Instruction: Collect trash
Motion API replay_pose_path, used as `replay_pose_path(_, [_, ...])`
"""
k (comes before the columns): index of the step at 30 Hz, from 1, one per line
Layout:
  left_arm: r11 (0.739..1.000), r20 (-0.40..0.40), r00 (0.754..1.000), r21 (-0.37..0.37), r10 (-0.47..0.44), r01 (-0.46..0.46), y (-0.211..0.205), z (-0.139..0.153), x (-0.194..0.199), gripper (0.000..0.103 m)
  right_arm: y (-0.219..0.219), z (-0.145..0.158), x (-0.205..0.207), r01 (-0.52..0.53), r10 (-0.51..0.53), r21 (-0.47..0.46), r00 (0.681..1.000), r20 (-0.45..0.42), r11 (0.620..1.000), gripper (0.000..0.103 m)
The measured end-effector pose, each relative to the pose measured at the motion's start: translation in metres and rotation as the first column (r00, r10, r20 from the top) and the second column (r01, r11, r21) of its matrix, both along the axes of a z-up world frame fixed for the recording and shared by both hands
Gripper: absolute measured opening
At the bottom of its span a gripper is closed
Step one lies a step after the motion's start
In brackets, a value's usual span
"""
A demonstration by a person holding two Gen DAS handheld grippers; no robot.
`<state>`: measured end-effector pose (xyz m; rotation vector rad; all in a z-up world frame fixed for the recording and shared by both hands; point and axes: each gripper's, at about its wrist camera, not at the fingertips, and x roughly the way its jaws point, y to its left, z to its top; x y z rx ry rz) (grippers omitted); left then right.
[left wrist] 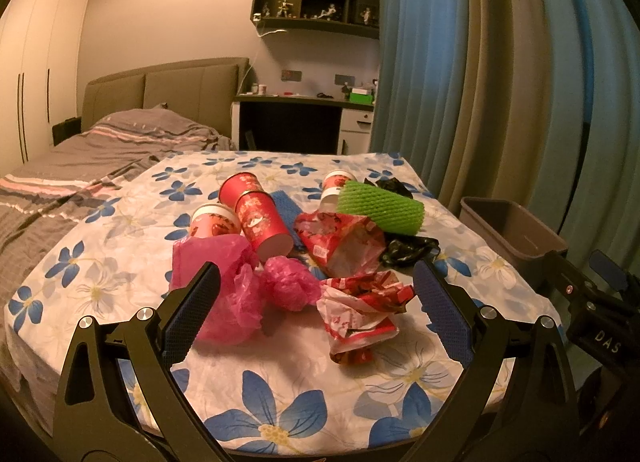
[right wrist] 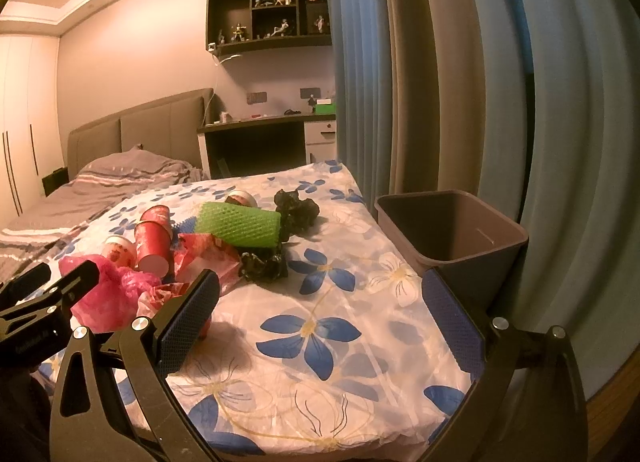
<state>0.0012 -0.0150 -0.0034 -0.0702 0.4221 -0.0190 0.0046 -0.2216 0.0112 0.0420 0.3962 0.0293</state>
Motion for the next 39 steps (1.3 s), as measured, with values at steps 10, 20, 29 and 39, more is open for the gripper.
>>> replay_pose_path(10, [1.0,-0.002,1.0,-0.002,-0.001,0.001,0.0,0.0,0.0,0.095,-0.002,0.001,-0.001,-0.002,0.002,0.001,1.0,0.001,1.0,0.098])
replay_pose_path(20, [1.0,0.01,1.0,-0.002,-0.006,0.006,-0.008,-0.002,-0.001,0.095,-0.002,0.0,-0.001,-0.004,0.004,0.001,1.0,0.004,1.0,0.098])
replay_pose_path(29, [1.0,0.027,0.999,-0.025,0.017,-0.016,0.015,-0.004,-0.001,0.095,0.009,-0.007,0.009,-0.053,0.053,0.009,0.998,0.015,0.999,0.098])
replay_pose_path(39, [0.998,0.08,0.995,-0.009,0.064,-0.063,0.055,-0.01,-0.016,0.093,0.057,-0.036,0.031,-0.234,0.234,0.019,0.972,-0.027,0.972,0.085])
